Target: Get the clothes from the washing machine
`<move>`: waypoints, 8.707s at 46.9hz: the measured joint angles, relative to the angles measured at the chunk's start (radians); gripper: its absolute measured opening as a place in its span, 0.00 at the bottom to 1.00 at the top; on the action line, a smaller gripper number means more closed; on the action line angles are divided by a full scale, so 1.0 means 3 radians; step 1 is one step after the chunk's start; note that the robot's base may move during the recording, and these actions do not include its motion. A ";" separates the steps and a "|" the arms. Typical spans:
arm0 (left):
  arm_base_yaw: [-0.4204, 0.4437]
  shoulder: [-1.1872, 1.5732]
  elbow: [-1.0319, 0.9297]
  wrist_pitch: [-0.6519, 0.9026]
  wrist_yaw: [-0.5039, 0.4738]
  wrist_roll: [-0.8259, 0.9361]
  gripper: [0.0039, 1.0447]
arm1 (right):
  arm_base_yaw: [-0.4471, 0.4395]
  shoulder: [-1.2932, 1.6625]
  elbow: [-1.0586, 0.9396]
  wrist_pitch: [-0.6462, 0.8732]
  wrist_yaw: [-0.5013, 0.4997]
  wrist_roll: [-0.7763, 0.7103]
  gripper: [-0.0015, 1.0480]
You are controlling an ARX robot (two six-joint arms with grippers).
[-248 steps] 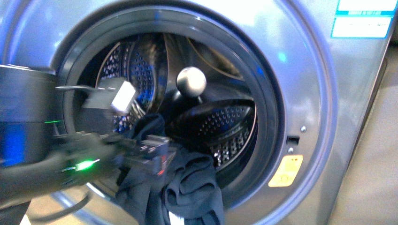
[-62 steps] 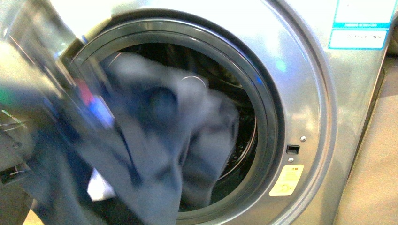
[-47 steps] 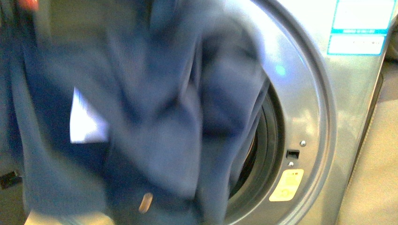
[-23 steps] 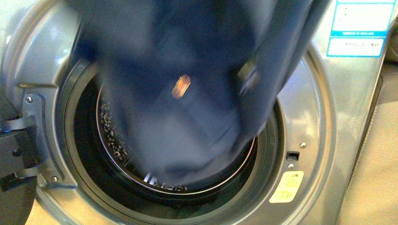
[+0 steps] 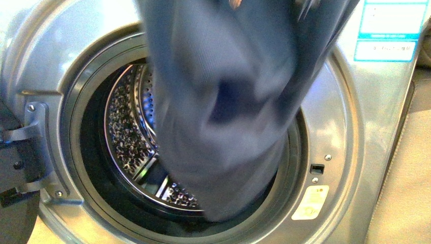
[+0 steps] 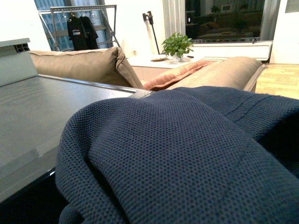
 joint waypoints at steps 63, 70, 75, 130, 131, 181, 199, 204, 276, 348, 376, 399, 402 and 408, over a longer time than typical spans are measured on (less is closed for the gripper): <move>-0.0125 0.0298 0.0815 -0.0206 0.0036 -0.0318 0.13 | -0.0338 0.0275 0.0159 -0.0263 -0.1102 0.0561 0.93; -0.0125 0.0298 0.0815 -0.0206 0.0032 -0.0318 0.13 | -0.0505 0.0462 0.0430 -0.0086 -0.1537 0.0872 0.93; -0.0125 0.0298 0.0815 -0.0206 0.0033 -0.0318 0.13 | -0.0759 0.0655 0.0718 0.0169 -0.1813 0.1010 0.93; -0.0125 0.0298 0.0815 -0.0207 0.0033 -0.0318 0.13 | -0.0308 0.3142 0.3188 0.1503 -0.2856 0.0453 0.93; -0.0125 0.0298 0.0815 -0.0206 0.0033 -0.0318 0.13 | -0.0298 0.3162 0.3207 0.1503 -0.2871 0.0451 0.93; -0.0125 0.0298 0.0815 -0.0206 0.0025 -0.0318 0.13 | 0.1015 0.3861 0.3562 0.2032 -0.2523 0.0814 0.93; -0.0125 0.0298 0.0820 -0.0206 0.0014 -0.0317 0.13 | 0.1181 0.4200 0.3792 0.2337 -0.1541 0.0744 0.93; -0.0125 0.0298 0.0820 -0.0206 0.0011 -0.0317 0.13 | 0.1235 0.4260 0.3868 0.2307 -0.1441 0.0736 0.93; -0.0125 0.0298 0.0833 -0.0206 0.0028 -0.0319 0.94 | -0.0369 0.3202 0.3541 0.2207 -0.1797 0.1432 0.07; -0.0125 0.0298 0.0834 -0.0206 0.0028 -0.0319 0.94 | -0.3451 0.4467 0.2096 0.0276 -0.2782 0.0646 0.46; -0.0125 0.0296 0.0839 -0.0206 0.0028 -0.0319 0.94 | -0.2981 0.3031 0.2322 0.1021 -0.2890 0.1652 0.93; -0.0259 0.0596 0.1672 -0.1572 -0.1492 -0.1096 0.94 | -0.1183 0.1532 0.1647 0.0886 -0.1715 0.0769 0.93; -0.0262 0.0603 0.1705 -0.1570 -0.1578 -0.1122 0.94 | -0.1022 0.1406 0.1535 0.0833 -0.1575 0.0715 0.93; -0.0230 0.0571 0.1698 -0.1518 -0.1801 -0.1045 0.94 | -0.0764 0.1119 0.1251 0.0768 -0.1264 0.0679 0.93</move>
